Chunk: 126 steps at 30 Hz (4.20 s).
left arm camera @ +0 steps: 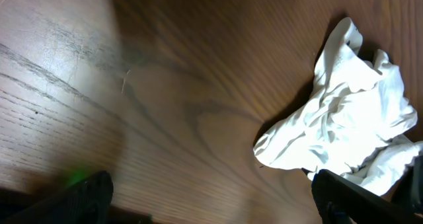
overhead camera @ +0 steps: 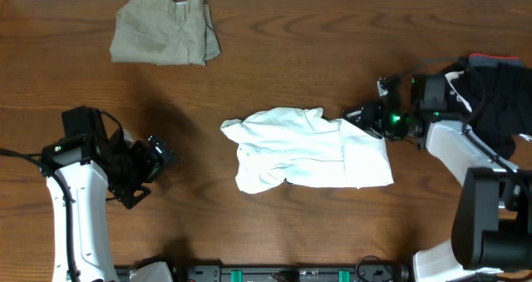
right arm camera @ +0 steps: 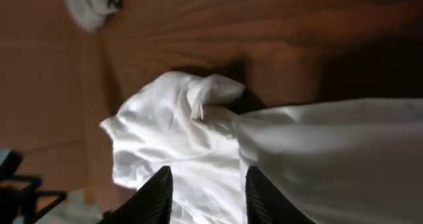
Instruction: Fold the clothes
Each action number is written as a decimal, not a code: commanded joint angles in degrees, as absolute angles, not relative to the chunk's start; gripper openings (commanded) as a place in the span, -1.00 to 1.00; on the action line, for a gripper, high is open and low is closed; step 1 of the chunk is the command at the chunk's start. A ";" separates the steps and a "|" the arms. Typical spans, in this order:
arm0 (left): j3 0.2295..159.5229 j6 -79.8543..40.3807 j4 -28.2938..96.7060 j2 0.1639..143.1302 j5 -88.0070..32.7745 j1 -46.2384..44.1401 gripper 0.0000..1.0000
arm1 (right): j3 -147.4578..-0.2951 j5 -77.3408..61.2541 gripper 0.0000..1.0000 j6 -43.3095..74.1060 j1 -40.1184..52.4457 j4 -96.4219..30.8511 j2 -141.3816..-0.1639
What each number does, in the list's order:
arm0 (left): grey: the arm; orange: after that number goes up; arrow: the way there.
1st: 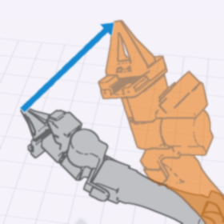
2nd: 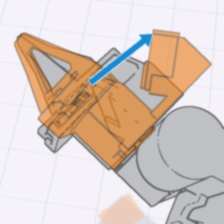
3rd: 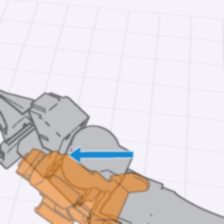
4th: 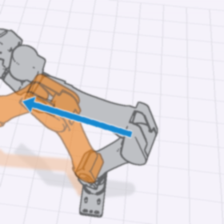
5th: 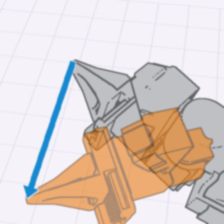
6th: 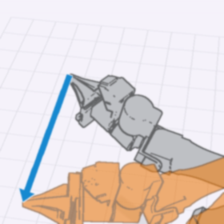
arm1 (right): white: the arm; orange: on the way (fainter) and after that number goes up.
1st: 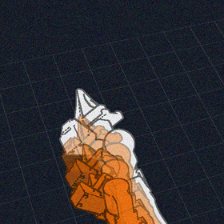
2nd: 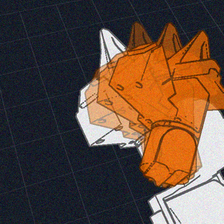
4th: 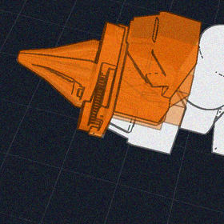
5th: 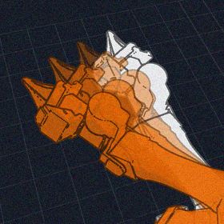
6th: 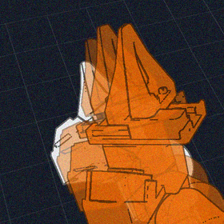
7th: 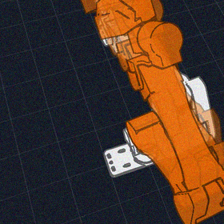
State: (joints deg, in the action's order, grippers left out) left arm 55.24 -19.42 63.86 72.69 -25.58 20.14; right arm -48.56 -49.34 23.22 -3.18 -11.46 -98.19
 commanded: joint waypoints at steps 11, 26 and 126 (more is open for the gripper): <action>54.59 -18.63 64.05 72.62 -26.13 19.99 0.96 | -39.72 -60.97 0.01 21.56 -5.61 2.55 -110.59; 54.59 -18.63 64.03 72.62 -26.13 19.99 0.96 | -42.06 -71.72 -0.01 28.93 -5.41 6.28 -96.73; 40.82 -17.39 42.24 72.62 -41.85 7.18 0.96 | -48.47 -12.93 0.99 27.09 1.10 -37.17 -56.88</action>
State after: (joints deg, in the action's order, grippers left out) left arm 41.25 -16.80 43.70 72.71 -36.99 8.10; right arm -45.12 -30.22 29.80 0.34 -33.43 -58.70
